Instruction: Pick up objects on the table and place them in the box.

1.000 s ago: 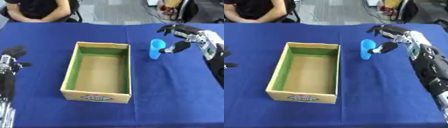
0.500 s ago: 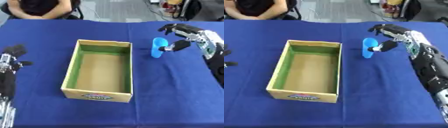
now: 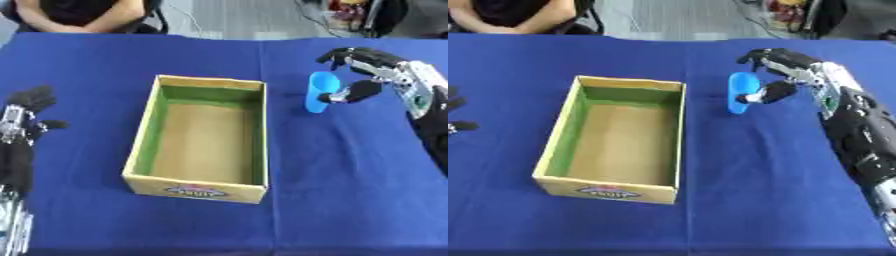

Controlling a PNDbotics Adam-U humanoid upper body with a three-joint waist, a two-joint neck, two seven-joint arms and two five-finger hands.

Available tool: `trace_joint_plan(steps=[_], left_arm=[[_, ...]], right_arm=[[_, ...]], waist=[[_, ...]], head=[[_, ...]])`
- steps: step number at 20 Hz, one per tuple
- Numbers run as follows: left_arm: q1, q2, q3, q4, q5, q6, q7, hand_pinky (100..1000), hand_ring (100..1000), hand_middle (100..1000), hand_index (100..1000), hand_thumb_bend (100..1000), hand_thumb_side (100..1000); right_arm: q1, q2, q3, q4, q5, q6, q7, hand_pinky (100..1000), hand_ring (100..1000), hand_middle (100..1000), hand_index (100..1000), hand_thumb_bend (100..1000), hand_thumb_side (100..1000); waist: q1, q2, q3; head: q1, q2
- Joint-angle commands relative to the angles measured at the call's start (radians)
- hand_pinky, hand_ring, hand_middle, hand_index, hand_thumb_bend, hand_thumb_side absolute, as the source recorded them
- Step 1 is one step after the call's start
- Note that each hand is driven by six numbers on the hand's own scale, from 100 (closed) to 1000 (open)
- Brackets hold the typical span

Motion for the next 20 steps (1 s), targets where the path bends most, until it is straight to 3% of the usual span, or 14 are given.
trace_joint_plan(steps=[1,20], left_arm=[[-0.013,0.016,-0.002,-0.014,-0.002,-0.001,-0.005,625,856,861,815,442,1000],[-0.026,0.014,-0.004,-0.016,0.0,-0.002,-0.009,626,859,863,814,439,1000]], right_arm=[[-0.022,-0.025,-0.008,-0.004,-0.001,0.0,0.0,804,743,856,936,552,623],[-0.006,-0.016,-0.003,0.01,0.014,-0.007,-0.003,769,699,828,920,525,604]], waist=[[0.0,-0.01,0.001],[0.004,0.01,0.013]], head=[[0.003,-0.004],[0.005,-0.004]])
